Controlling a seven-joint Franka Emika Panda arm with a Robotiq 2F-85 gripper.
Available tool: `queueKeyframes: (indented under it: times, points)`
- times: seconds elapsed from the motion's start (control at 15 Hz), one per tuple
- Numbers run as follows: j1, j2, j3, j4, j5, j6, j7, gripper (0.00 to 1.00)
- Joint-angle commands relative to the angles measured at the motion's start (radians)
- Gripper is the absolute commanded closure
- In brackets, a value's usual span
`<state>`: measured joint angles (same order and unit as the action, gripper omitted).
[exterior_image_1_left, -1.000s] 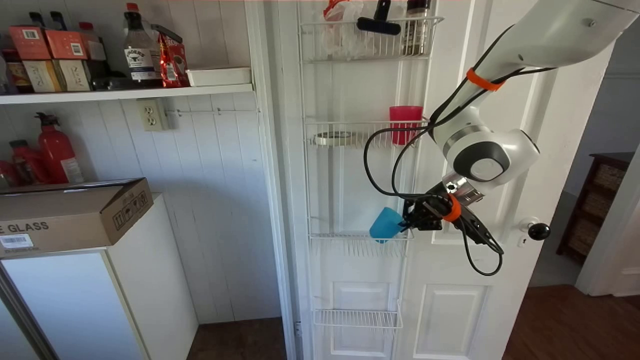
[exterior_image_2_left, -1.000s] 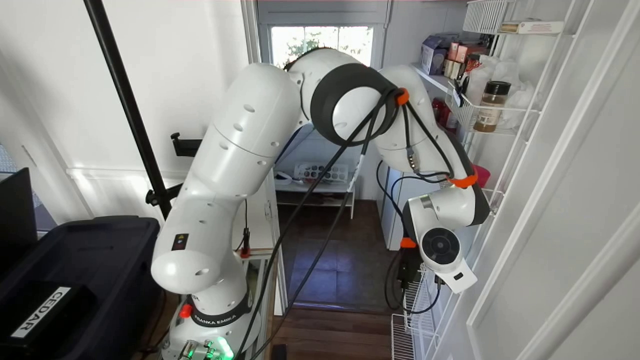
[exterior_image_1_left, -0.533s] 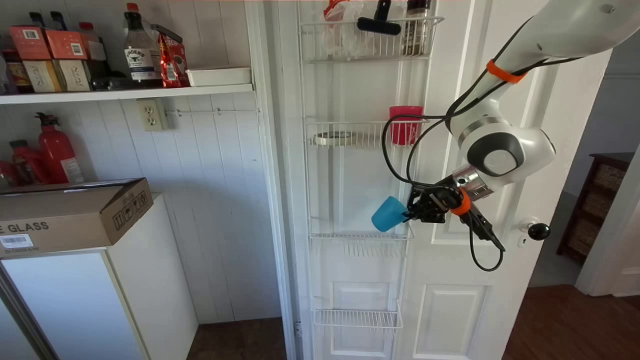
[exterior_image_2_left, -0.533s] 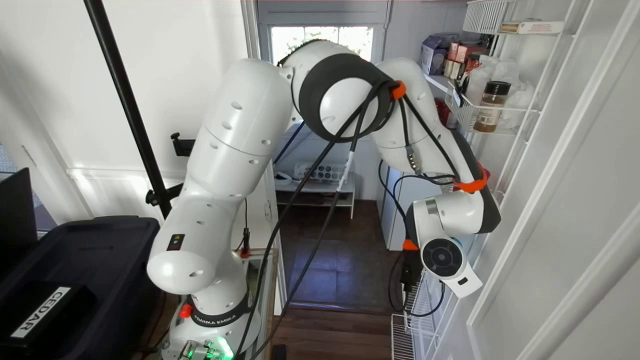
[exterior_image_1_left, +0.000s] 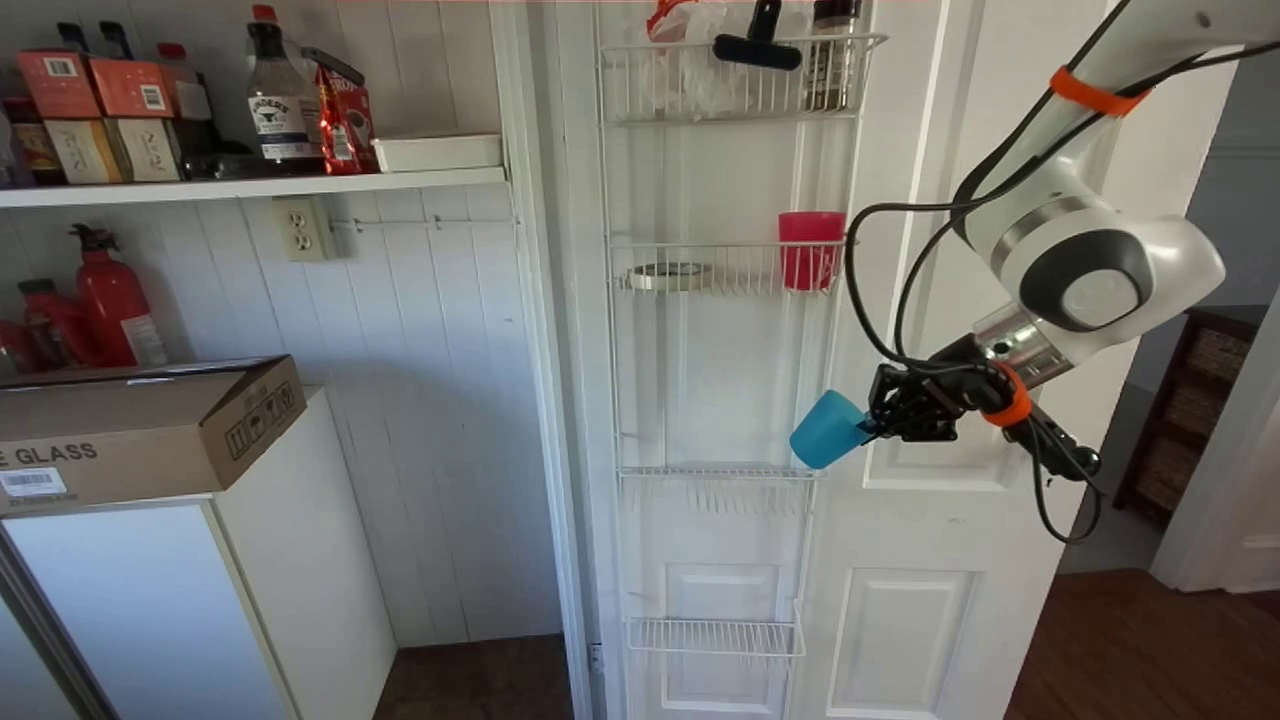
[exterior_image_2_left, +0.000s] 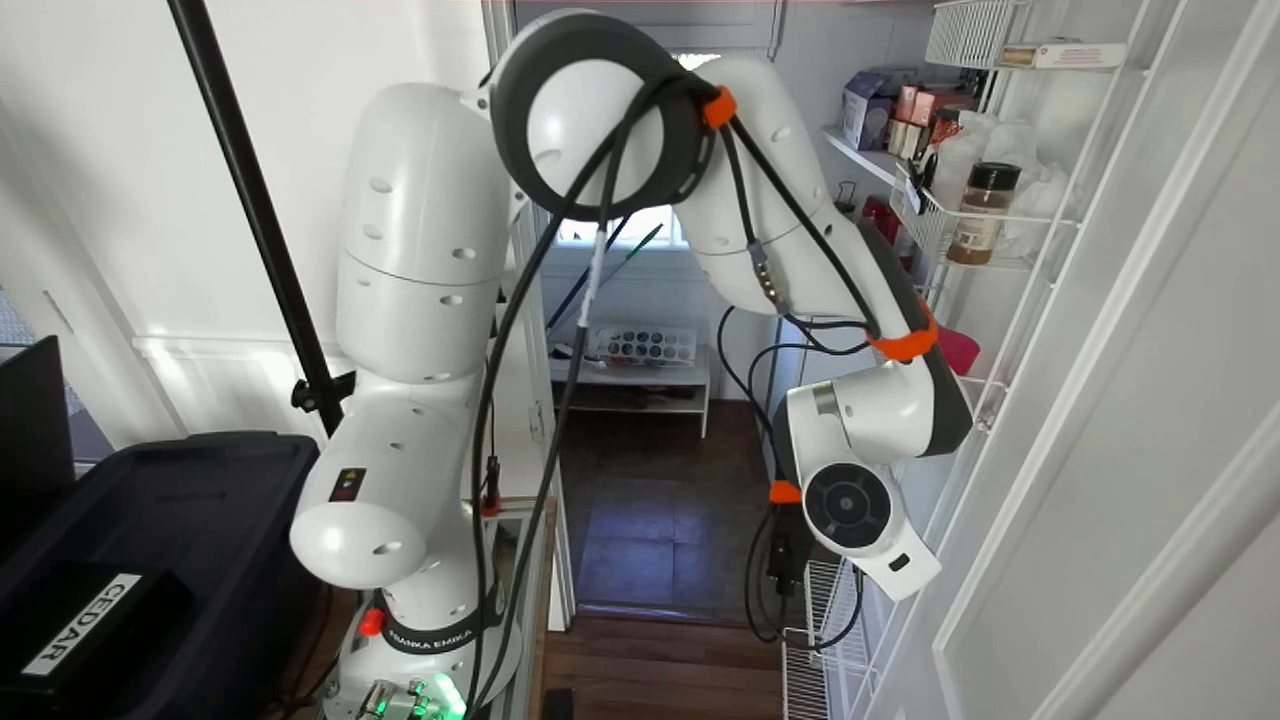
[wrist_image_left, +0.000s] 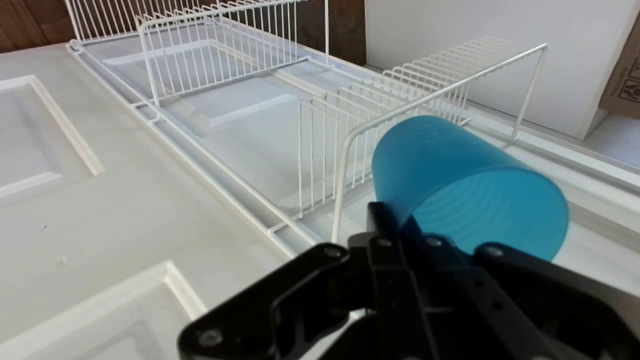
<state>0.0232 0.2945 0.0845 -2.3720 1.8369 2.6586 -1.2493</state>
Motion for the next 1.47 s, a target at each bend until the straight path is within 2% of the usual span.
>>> queueKeyframes:
  times: [0.0, 0.2, 0.27, 0.47, 0.53, 0.6, 0.93, 1.2, 1.4]
  points:
    - [-0.016, -0.180, -0.010, -0.154, -0.101, 0.003, 0.049, 0.99]
    - [-0.016, -0.276, -0.022, -0.219, -0.167, 0.033, 0.087, 0.99]
    - [-0.013, -0.172, -0.021, -0.145, -0.125, 0.015, 0.044, 0.96]
    - [-0.013, -0.239, -0.024, -0.190, -0.135, 0.025, 0.052, 0.96]
    - [-0.013, -0.246, -0.024, -0.195, -0.135, 0.025, 0.053, 0.99]
    - [-0.016, -0.258, -0.027, -0.198, -0.171, 0.015, 0.054, 0.99]
    - [-0.032, -0.387, -0.060, -0.243, -0.489, 0.042, 0.173, 0.99]
    - [-0.057, -0.496, -0.104, -0.237, -0.734, -0.036, 0.308, 0.99]
    - [-0.079, -0.563, -0.142, -0.202, -0.855, -0.131, 0.412, 0.99]
